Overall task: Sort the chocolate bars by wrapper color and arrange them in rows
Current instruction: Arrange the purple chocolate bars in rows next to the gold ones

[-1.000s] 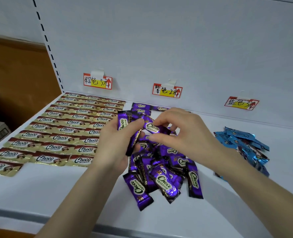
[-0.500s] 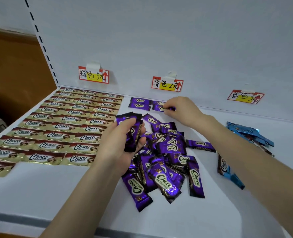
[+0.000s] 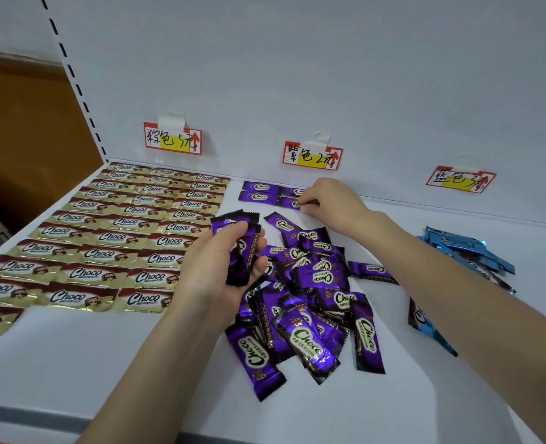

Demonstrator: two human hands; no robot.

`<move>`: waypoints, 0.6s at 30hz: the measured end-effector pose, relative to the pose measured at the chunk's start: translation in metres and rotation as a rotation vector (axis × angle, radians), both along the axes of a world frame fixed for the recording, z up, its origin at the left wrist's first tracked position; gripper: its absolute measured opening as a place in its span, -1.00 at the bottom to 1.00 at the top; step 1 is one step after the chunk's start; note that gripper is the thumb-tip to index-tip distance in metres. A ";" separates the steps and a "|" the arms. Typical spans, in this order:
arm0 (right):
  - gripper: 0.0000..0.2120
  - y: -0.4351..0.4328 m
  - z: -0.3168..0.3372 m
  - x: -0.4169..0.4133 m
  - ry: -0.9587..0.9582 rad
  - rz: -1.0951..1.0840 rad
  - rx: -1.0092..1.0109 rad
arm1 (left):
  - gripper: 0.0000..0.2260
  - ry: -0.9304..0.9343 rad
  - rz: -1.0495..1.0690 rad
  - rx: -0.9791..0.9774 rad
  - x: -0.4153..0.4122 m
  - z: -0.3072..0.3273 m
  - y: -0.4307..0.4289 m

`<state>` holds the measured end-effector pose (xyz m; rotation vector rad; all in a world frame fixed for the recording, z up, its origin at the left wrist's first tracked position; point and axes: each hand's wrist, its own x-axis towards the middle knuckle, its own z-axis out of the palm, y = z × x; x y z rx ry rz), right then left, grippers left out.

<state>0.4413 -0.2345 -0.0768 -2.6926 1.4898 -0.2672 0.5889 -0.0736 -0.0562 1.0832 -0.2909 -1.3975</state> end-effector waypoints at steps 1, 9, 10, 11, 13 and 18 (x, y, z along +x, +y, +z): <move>-0.81 -0.001 0.000 0.000 -0.006 -0.003 -0.002 | -0.82 0.001 0.003 -0.002 0.000 0.000 0.000; -0.80 -0.001 -0.001 0.001 -0.011 -0.030 0.000 | -0.92 0.007 0.010 0.004 0.000 0.001 0.001; -0.80 0.000 -0.001 0.001 -0.010 -0.031 0.003 | -0.92 0.008 0.009 0.005 0.000 0.002 0.001; -0.81 0.000 -0.001 0.001 -0.008 -0.033 0.007 | -0.92 0.010 0.009 0.006 0.000 0.001 0.001; -0.81 0.000 0.000 0.002 -0.001 -0.034 0.011 | -0.93 0.018 0.010 0.004 -0.001 0.002 0.001; -0.80 0.001 0.001 0.003 -0.006 -0.044 0.017 | -0.97 0.077 0.035 -0.008 -0.002 0.004 0.003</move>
